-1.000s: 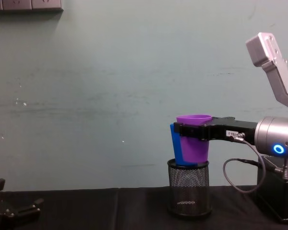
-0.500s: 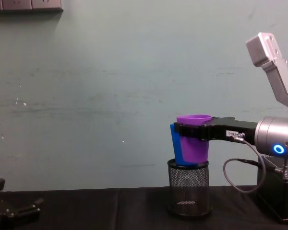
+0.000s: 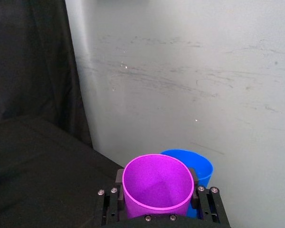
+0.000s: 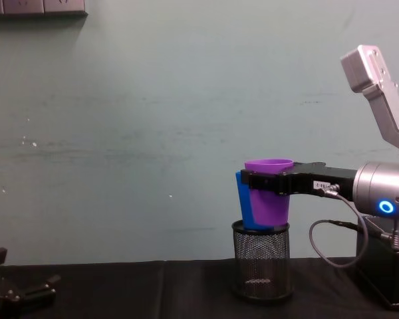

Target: Pick up one cup with a gripper and tap it against the other cup.

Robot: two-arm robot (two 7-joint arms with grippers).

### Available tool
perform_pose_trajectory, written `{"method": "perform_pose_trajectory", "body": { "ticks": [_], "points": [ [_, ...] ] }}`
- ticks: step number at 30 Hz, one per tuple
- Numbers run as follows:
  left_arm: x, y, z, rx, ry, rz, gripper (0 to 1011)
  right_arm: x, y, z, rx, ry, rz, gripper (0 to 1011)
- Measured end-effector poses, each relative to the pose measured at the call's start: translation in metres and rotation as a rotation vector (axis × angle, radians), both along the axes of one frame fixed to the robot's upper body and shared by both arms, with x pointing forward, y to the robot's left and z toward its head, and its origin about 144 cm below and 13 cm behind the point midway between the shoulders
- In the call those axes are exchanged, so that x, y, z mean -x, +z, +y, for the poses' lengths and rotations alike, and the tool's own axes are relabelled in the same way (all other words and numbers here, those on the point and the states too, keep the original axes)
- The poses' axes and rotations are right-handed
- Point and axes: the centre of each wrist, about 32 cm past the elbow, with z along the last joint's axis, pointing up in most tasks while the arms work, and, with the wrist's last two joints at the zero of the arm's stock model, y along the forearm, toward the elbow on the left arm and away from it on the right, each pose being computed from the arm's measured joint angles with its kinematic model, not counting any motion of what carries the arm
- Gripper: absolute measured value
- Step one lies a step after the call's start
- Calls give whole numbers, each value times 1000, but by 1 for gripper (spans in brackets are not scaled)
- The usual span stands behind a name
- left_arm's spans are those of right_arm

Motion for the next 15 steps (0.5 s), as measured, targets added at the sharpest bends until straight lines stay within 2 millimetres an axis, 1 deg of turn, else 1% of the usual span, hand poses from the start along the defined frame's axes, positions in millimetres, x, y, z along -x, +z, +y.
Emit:
{"method": "perform_pose_trajectory", "body": {
  "ticks": [15],
  "points": [
    [0,0,0,0,0,0,1000,0,0,0,0,0,0,751]
  ]
}}
